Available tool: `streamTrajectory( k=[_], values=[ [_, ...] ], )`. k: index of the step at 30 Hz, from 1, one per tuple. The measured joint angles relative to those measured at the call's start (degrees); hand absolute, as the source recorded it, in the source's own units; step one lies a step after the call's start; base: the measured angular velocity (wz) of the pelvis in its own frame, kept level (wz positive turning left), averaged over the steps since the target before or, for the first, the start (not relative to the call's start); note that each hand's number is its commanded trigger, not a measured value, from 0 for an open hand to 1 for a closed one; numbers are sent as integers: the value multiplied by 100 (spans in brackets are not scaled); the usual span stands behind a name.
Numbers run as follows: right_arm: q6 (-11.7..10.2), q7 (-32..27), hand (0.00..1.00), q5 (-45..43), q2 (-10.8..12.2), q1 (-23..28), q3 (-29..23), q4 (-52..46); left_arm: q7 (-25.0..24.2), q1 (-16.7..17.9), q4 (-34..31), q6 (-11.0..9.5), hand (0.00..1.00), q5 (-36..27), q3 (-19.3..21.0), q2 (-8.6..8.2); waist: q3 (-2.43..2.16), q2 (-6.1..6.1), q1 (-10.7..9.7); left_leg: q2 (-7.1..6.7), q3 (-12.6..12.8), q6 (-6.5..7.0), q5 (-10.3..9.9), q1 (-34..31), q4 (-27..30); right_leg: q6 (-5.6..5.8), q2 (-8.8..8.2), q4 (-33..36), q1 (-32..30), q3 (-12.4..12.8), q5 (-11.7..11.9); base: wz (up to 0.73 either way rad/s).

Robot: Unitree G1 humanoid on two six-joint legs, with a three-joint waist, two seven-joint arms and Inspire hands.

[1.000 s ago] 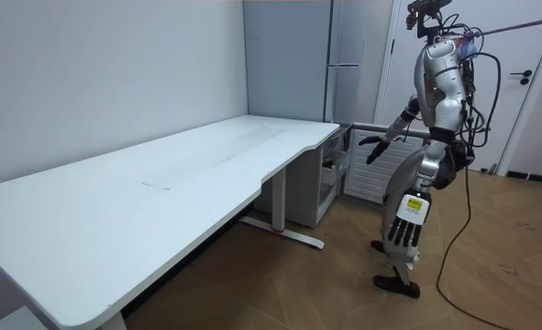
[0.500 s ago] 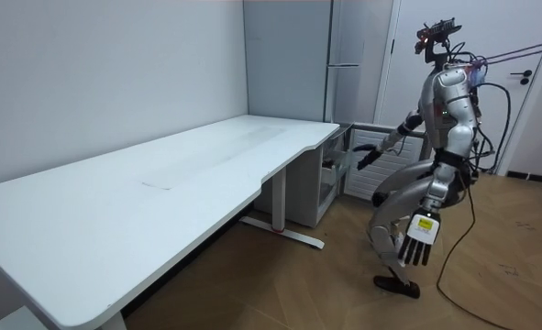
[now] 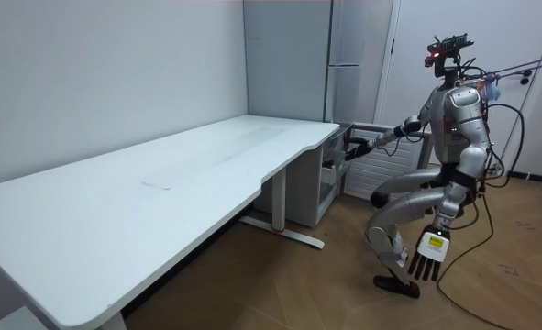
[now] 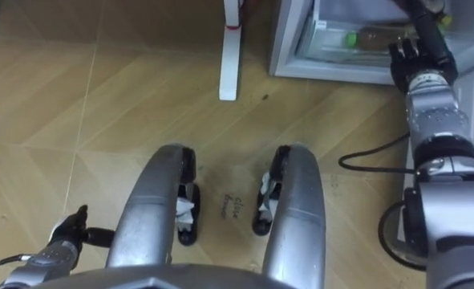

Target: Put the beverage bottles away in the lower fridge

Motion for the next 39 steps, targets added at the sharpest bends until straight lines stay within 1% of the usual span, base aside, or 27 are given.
streamTrajectory(
  k=[2,4,5,7,12,14,15,16,17,18,19,20,21,22,24,25,26,27,29,30,31,33,34,35,36,37,39],
  values=[
    [-46,-1,0,9,-13,-5,0,0,0,78,-97,0,0,37,4,11,0,1,55,3,-1,3,-1,-46,40,1,-8,22,-35,-9,1,-2],
    [-116,-37,0,36,-61,-2,0,23,-6,126,-160,-1,0,140,9,11,0,-1,159,-2,0,1,1,-57,45,12,-11,22,-36,-12,6,0],
    [-115,-38,0,53,-78,-1,0,31,-6,134,-164,-2,0,188,12,11,0,-1,184,0,0,1,1,-60,46,13,-12,21,-35,-13,7,0],
    [-176,-41,0,183,-94,1,0,42,-5,225,-263,-18,0,206,28,43,0,1,256,-3,-7,-6,5,-90,45,14,-31,18,-43,-34,7,2],
    [-337,-53,0,287,-124,5,-9,47,-50,403,-346,-44,0,199,28,110,-2,8,263,-14,-13,-54,45,-161,-26,15,-150,-24,-43,-102,6,14],
    [-436,-83,0,301,-136,5,-15,47,-121,465,-394,-41,0,205,36,140,-3,16,298,-19,-13,-70,56,-184,-52,11,-221,-31,-42,-138,-4,15],
    [-484,-93,0,302,-136,5,-16,46,-138,574,-529,-44,0,204,98,154,-3,17,335,-26,-14,-84,63,-195,-83,0,-267,-46,-37,-168,-13,16],
    [-567,-123,0,303,-136,5,-18,46,-162,692,-608,-72,0,204,190,166,-3,18,349,-56,-14,-118,86,-199,-125,-8,-349,-59,-21,-201,-18,20],
    [-613,-147,0,304,-138,5,-22,46,-171,742,-639,-89,0,203,207,185,-3,17,347,-102,-17,-74,128,-202,-154,-7,-395,-60,-18,-205,-21,31],
    [-700,-162,0,347,-143,9,-71,47,-205,803,-687,-96,0,197,227,222,0,25,348,-170,-20,-75,199,-216,-208,-6,-498,-69,-10,-232,-49,30],
    [-746,-162,0,351,-144,9,-120,47,-213,824,-692,-95,0,197,229,240,2,48,354,-181,-33,-84,226,-232,-230,-7,-533,-84,2,-262,-52,34],
    [-841,-162,0,357,-145,9,-240,60,-222,860,-693,-104,0,192,229,278,10,105,395,-190,-83,-70,266,-262,-263,-5,-551,-131,30,-324,-54,25],
    [-945,-162,0,361,-153,10,-275,99,-227,914,-691,-125,0,148,229,314,7,129,453,-216,-99,-77,285,-263,-293,-20,-615,-149,51,-368,-63,21],
    [-1051,-163,0,377,-157,10,-301,107,-234,970,-694,-132,0,79,229,342,5,152,500,-231,-101,-77,287,-267,-306,-34,-687,-152,62,-406,-71,12],
    [-1164,-163,0,380,-168,12,-300,106,-270,1021,-675,-132,0,41,229,385,17,184,550,-224,-92,-78,289,-290,-312,-39,-755,-153,58,-448,-75,8],
    [-1236,-163,0,380,-164,14,-300,106,-312,1031,-666,-131,0,45,231,424,18,188,560,-252,-97,-82,299,-307,-332,-45,-829,-151,56,-483,-82,11],
    [-1276,-163,0,385,-164,14,-299,106,-343,1033,-665,-130,0,45,234,445,19,191,568,-280,-102,-79,328,-311,-351,-44,-862,-152,55,-493,-85,14],
    [-1362,-164,0,398,-174,15,-298,106,-375,1038,-682,-132,0,49,236,479,21,198,604,-318,-107,-61,342,-323,-392,-42,-895,-165,44,-495,-87,13],
    [-1496,-165,0,420,-202,15,-297,106,-392,1107,-822,-146,0,52,235,538,23,246,686,-312,-123,-80,364,-348,-460,-41,-930,-224,50,-552,-87,7],
    [-1602,-165,0,427,-205,15,-297,129,-396,1176,-883,-157,0,50,235,574,20,270,772,-312,-135,-105,383,-344,-507,-38,-940,-265,59,-580,-83,0],
    [-1682,-164,0,427,-205,14,-297,134,-395,1249,-966,-156,0,45,236,619,27,311,830,-318,-167,-93,460,-346,-567,-38,-969,-316,82,-641,-80,0],
    [-1779,-162,0,426,-196,15,-297,134,-397,1341,-1000,-157,0,39,235,677,27,324,894,-319,-166,-106,526,-339,-675,-64,-1022,-375,84,-691,-65,6],
    [-1814,-160,0,426,-210,14,-297,134,-405,1411,-1003,-160,0,40,234,706,31,347,943,-327,-198,-153,572,-330,-734,-88,-1034,-418,109,-742,-50,7],
    [-1833,-155,0,425,-215,15,-296,134,-410,1444,-1003,-160,0,40,234,721,33,378,944,-331,-238,-176,588,-327,-752,-90,-1056,-437,146,-798,-49,16],
    [-1871,-155,0,426,-212,18,-296,134,-445,1491,-1003,-156,0,40,234,777,31,385,944,-340,-264,-207,609,-322,-807,-117,-1121,-450,183,-864,-62,23],
    [-1902,-154,0,425,-207,17,-295,134,-450,1544,-1014,-154,0,40,234,820,32,400,949,-333,-304,-266,640,-322,-847,-145,-1121,-469,207,-917,-75,22],
    [-1909,-140,0,424,-204,17,-294,130,-453,1622,-1067,-151,0,32,234,836,30,407,949,-311,-326,-328,673,-322,-913,-170,-1123,-494,217,-964,-88,13]
  ],
)
